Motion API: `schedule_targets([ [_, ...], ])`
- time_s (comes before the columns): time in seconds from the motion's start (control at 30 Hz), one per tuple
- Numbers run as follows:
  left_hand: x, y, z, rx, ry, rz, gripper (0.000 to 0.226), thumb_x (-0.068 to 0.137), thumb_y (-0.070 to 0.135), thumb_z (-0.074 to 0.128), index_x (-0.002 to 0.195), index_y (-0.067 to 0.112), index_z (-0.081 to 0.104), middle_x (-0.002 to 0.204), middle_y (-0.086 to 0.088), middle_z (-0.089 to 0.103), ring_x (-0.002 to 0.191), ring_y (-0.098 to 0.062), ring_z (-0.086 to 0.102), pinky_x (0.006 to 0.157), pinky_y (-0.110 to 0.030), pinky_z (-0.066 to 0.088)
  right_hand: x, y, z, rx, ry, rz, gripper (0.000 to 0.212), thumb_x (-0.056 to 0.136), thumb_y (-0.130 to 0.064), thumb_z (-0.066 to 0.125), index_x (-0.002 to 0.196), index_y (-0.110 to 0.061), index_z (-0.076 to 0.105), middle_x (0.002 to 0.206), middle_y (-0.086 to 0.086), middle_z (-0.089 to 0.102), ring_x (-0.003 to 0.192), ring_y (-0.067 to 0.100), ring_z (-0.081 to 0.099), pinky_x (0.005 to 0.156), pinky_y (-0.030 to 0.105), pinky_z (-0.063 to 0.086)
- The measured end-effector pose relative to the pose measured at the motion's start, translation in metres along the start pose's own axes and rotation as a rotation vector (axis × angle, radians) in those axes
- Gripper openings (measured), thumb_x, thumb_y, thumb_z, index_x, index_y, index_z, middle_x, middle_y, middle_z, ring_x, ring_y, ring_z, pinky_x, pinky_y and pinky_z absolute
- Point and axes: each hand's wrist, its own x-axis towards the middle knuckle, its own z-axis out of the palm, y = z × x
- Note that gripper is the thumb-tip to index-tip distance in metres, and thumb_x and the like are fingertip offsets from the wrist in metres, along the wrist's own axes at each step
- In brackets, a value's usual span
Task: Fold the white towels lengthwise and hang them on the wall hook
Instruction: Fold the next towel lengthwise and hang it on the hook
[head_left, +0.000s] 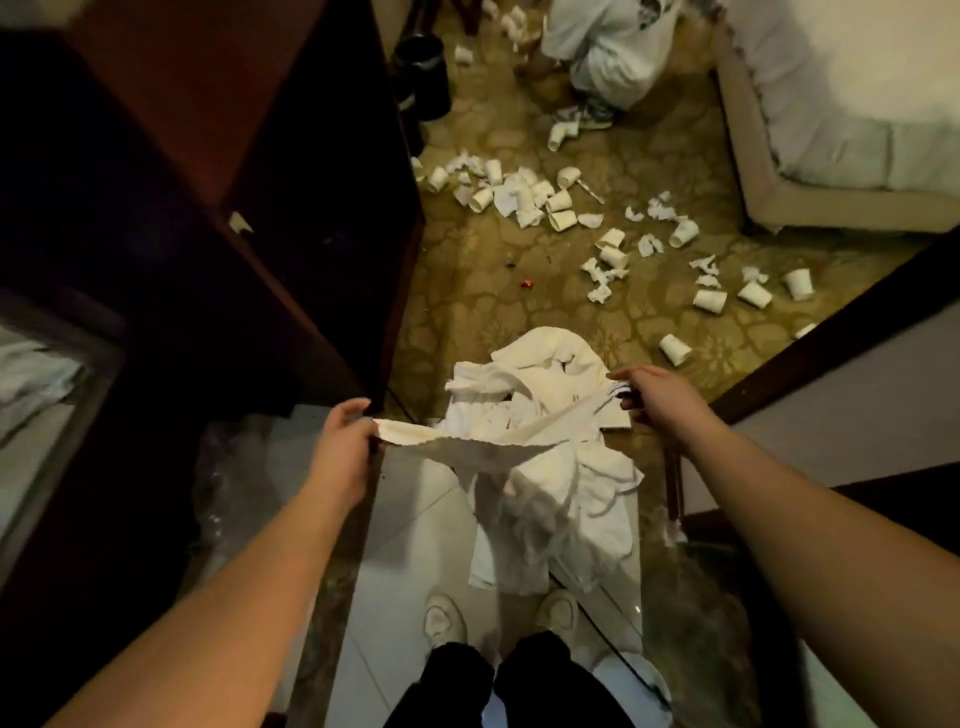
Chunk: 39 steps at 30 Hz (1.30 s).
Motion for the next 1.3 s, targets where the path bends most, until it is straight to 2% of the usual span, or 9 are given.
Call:
schedule_targets([
  [0.2,-0.08,0.062,-0.078,-0.104,-0.015,0.158,0.028,0.092,-0.007,0.046,0.097,0.005,0.072,0.095,-0.009,0.065,0.08,-0.015,0.059,0.067,-0.021,0.049,-0.079,-0.067,-0.011,-0.051,-0.067,-0.178,0.031,0.098,-0.005,0.049,0.121,-0.015,0.067,0.112,0.004,0.067,0.091,0.013,0.06,0.077,0.029,0.043],
  [0.33,-0.128,0.072,-0.13,0.288,-0.051,0.4,0.036,0.086,-0.008,0.053,0.101,0.019,0.074,0.101,-0.002,0.068,0.095,-0.018,0.059,0.09,-0.032,0.046,-0.139,-0.08,-0.006,-0.195,-0.03,-0.335,0.034,0.095,-0.001,0.057,0.124,-0.016,0.067,0.114,0.005,0.064,0.087,0.011,0.055,0.069,0.022,0.045],
  [0.5,-0.183,0.068,-0.196,0.768,0.142,0.681,0.026,0.099,0.027,0.059,0.121,0.017,0.069,0.115,0.0,0.066,0.109,-0.022,0.06,0.084,-0.03,0.04,-0.216,-0.068,0.013,-0.32,0.136,-0.502,0.021,0.094,-0.016,0.061,0.113,-0.017,0.07,0.095,0.003,0.07,0.067,0.007,0.057,0.057,0.023,0.04],
  [0.6,-0.221,0.062,-0.239,0.858,0.175,0.782,0.024,0.101,0.029,0.055,0.114,0.014,0.068,0.105,0.002,0.06,0.1,-0.02,0.059,0.08,-0.03,0.039,-0.266,-0.057,0.029,-0.405,0.224,-0.582,0.02,0.095,-0.02,0.058,0.109,-0.022,0.072,0.102,0.004,0.071,0.084,0.019,0.06,0.07,0.028,0.04],
  [0.7,-0.258,0.057,-0.281,0.887,0.225,0.845,0.018,0.1,0.027,0.057,0.102,0.012,0.067,0.102,0.001,0.05,0.094,-0.017,0.05,0.079,-0.031,0.039,-0.313,-0.051,0.044,-0.408,0.27,-0.647,0.024,0.096,-0.018,0.056,0.114,-0.017,0.072,0.094,0.005,0.068,0.079,0.022,0.058,0.057,0.029,0.04],
  [0.83,-0.312,0.039,-0.326,0.698,0.165,0.747,0.025,0.099,0.032,0.058,0.076,0.024,0.052,0.08,0.0,0.051,0.074,-0.019,0.052,0.062,-0.031,0.034,-0.365,-0.041,0.055,-0.329,0.228,-0.677,0.022,0.098,-0.013,0.053,0.114,-0.012,0.069,0.088,0.008,0.064,0.067,0.018,0.053,0.055,0.026,0.039],
  [0.97,-0.358,0.02,-0.364,0.297,0.119,0.673,0.028,0.083,0.041,0.067,0.071,0.02,0.052,0.072,-0.01,0.049,0.069,-0.024,0.05,0.068,-0.039,0.04,-0.409,-0.034,0.063,-0.29,0.149,-0.716,0.015,0.1,-0.024,0.053,0.104,-0.017,0.065,0.084,0.003,0.062,0.079,0.024,0.056,0.061,0.032,0.042],
  [1.1,-0.417,-0.003,-0.382,-0.071,0.152,0.669,0.022,0.096,0.02,0.061,0.075,0.019,0.053,0.074,-0.008,0.052,0.066,-0.019,0.053,0.06,-0.031,0.04,-0.451,-0.026,0.073,-0.245,0.056,-0.782,0.025,0.097,-0.04,0.053,0.102,-0.018,0.066,0.096,0.011,0.068,0.094,0.033,0.064,0.086,0.051,0.052],
  [1.3,-0.498,-0.051,-0.412,-0.341,0.279,0.658,0.025,0.099,0.025,0.06,0.074,0.024,0.062,0.073,0.003,0.062,0.068,-0.013,0.057,0.063,-0.031,0.041,-0.51,0.0,0.085,-0.24,-0.052,-0.85,0.028,0.098,-0.033,0.056,0.106,-0.008,0.066,0.096,0.01,0.067,0.085,0.027,0.065,0.067,0.037,0.048],
])
